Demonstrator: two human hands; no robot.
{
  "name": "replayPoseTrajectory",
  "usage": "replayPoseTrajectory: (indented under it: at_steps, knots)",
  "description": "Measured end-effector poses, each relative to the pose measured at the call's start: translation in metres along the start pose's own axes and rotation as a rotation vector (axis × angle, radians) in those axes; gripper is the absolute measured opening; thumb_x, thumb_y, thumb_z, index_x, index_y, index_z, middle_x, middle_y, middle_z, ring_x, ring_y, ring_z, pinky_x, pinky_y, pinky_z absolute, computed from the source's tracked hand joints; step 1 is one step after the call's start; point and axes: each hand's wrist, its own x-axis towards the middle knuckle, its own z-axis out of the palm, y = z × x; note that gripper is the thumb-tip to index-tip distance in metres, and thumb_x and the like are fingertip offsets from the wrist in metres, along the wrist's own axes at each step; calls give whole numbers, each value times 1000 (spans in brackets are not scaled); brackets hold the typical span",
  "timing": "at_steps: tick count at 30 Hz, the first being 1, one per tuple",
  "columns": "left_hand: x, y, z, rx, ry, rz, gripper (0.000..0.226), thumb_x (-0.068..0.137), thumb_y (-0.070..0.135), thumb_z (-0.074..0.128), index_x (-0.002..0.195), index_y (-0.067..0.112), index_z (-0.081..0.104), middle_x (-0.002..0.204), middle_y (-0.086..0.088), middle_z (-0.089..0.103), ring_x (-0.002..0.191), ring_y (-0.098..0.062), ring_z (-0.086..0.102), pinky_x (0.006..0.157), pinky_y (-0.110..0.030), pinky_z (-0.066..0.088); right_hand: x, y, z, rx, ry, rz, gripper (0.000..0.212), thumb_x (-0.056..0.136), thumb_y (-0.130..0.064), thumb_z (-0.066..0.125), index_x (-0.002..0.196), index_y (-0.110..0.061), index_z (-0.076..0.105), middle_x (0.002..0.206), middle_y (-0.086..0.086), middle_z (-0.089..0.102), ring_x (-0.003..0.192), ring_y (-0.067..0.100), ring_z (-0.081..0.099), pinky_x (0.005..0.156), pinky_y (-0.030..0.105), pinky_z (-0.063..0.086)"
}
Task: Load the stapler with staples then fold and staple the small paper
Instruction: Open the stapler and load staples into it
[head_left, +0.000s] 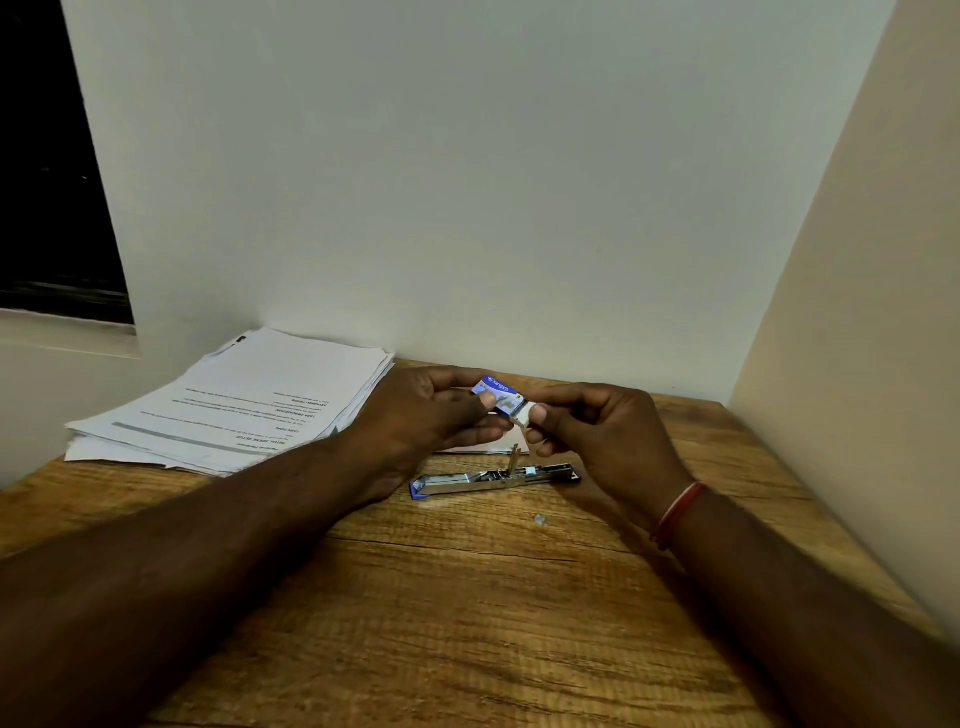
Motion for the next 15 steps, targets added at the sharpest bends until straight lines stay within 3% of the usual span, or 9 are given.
replayPoseTrajectory:
  at_steps: [6,15]
  knots:
    - [-4,-1,3,73,-68,48,34,101,-1,77,134,7,77,115,-21,85,96,-25,86,90,-35,71,0,4,2,111,-6,51,25,94,0,80,118,-5,80,87,24,81,75,27,78,71,33,64]
    - [-6,2,2,81,-47,84,37,97,-1,82,132,0,71,110,-26,85,102,-36,86,92,-41,71,-3,-3,1,204,-6,65,25,96,3,76,120,0,80,94,24,82,79,26,79,76,32,67]
